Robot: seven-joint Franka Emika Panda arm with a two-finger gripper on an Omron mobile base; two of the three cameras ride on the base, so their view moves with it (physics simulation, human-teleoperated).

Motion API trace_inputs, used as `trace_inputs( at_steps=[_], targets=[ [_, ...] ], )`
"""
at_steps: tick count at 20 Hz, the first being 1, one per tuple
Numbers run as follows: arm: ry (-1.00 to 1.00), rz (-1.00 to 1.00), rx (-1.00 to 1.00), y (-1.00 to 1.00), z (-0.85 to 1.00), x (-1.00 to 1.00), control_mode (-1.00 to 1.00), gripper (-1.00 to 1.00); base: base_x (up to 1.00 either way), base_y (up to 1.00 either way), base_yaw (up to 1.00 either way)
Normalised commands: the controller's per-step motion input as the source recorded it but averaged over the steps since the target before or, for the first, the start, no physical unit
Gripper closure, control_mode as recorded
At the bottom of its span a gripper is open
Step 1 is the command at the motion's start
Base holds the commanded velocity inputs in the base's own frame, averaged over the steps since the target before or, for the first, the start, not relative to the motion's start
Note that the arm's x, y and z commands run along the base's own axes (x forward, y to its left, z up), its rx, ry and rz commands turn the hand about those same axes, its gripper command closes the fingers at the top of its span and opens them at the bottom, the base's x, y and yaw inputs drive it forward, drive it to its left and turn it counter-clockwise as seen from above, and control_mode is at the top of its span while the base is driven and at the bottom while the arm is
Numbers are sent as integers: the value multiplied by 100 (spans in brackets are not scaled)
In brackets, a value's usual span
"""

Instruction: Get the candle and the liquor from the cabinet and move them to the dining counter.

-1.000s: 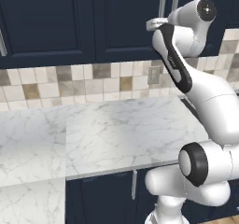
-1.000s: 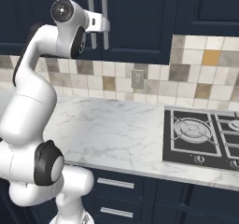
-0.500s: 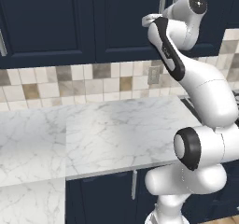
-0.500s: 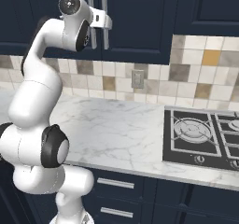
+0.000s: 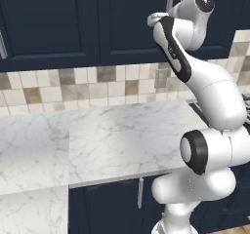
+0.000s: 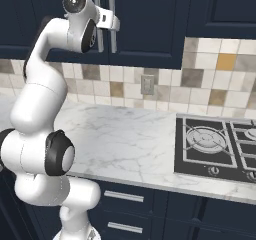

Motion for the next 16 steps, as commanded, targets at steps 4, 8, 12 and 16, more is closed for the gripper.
trace_inputs(
  at_steps=[4, 8, 12, 16],
  targets=[
    [0, 1, 0, 0, -17, 37, -100, 100, 0, 0, 0],
    [0, 1, 0, 0, -24, 39, -100, 100, 0, 0, 0],
    [0, 1, 7, 2, -20, 28, -100, 100, 0, 0, 0],
    [-4, 1, 7, 8, -23, 32, -100, 100, 0, 0, 0]
  ],
)
